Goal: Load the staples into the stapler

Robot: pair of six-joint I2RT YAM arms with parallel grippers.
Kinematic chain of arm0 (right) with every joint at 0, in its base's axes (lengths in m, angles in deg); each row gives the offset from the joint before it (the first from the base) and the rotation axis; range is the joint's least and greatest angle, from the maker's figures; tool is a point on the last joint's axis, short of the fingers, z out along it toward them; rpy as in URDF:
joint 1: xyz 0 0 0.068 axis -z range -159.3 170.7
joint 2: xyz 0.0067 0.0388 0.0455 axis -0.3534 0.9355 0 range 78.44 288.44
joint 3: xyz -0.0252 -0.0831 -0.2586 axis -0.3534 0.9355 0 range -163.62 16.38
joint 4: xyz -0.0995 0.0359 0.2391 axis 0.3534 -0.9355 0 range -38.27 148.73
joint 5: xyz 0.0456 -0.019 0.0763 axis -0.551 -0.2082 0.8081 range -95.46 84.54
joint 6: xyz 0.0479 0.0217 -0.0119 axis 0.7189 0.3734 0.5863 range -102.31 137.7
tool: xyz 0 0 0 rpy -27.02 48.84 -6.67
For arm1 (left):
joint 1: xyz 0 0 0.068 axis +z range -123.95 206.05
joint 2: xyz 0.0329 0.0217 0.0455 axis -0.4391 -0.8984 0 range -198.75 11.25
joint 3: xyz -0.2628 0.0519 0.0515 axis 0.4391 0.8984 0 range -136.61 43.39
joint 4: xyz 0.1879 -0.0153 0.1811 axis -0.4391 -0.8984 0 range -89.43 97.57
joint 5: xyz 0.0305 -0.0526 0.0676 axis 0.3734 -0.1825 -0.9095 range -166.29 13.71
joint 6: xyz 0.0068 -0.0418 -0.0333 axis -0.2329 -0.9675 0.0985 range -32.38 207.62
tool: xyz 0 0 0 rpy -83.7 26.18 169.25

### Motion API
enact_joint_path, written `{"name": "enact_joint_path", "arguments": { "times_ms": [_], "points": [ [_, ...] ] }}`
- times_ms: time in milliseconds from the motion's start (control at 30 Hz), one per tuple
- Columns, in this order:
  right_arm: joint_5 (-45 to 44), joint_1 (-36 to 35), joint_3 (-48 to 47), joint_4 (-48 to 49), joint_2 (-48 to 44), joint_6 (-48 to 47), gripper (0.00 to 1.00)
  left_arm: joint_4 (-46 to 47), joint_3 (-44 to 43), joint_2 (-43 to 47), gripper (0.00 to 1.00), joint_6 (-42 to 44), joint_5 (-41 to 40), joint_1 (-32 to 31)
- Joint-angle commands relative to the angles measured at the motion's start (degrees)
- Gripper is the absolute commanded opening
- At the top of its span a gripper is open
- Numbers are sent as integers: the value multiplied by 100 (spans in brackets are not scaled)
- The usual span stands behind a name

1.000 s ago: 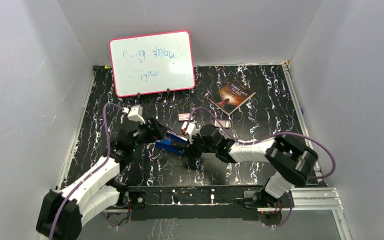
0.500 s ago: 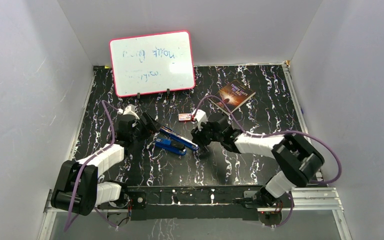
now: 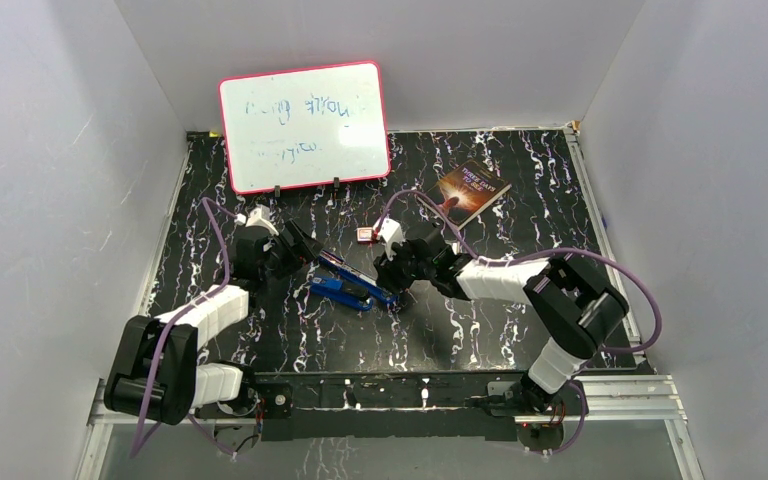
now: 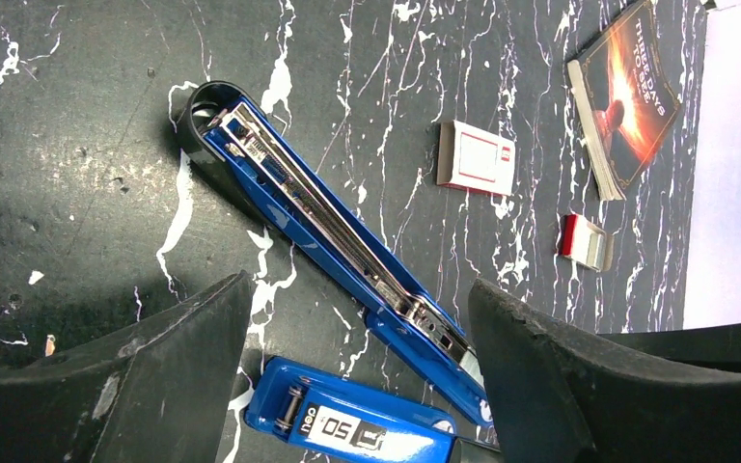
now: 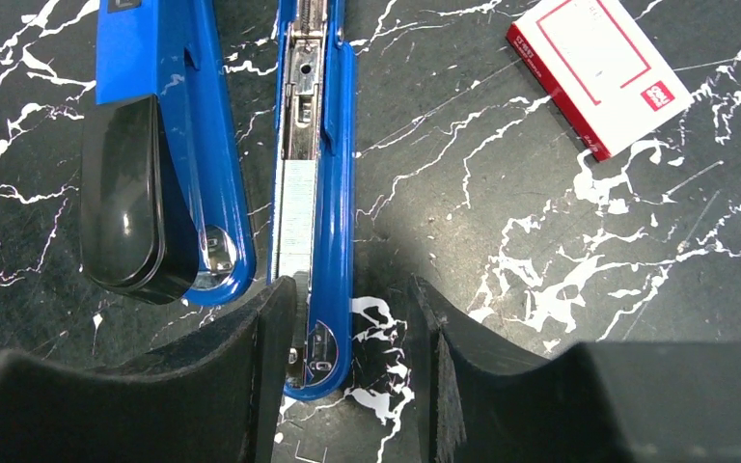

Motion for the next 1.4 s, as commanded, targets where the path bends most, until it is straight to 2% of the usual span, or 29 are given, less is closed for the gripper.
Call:
{"name": "enact_joint_path", "arguments": {
  "times_ms": [0, 167, 533, 667, 933, 1133, 1300, 1367],
  "points": [
    [-307, -23, 80, 349, -506, 110, 53, 138, -165, -7, 81, 15, 114, 61],
    [76, -43, 153, 290, -810, 126, 54, 190, -144, -33, 81, 3, 158, 73],
    [309, -110, 139, 127, -49, 231, 52, 227, -58, -15, 81, -22, 168, 71],
    [268, -107, 82, 103, 136, 236, 49, 218, -28, 3, 81, -13, 151, 85],
    [51, -110, 101, 202, 246, 328, 18, 302, -37, -135, 81, -184, 200, 104],
    [-1, -96, 72, 474, 391, 882, 0, 799, -15, -503, 82, -541, 313, 145],
    [516, 12, -120, 721, 742, 1613, 0, 1650, -87, -1295, 84, -997, 605, 181],
    [673, 12, -130, 802, 811, 1767, 0, 2374, -192, -1964, 88, -1411, 882, 181]
  ]
}}
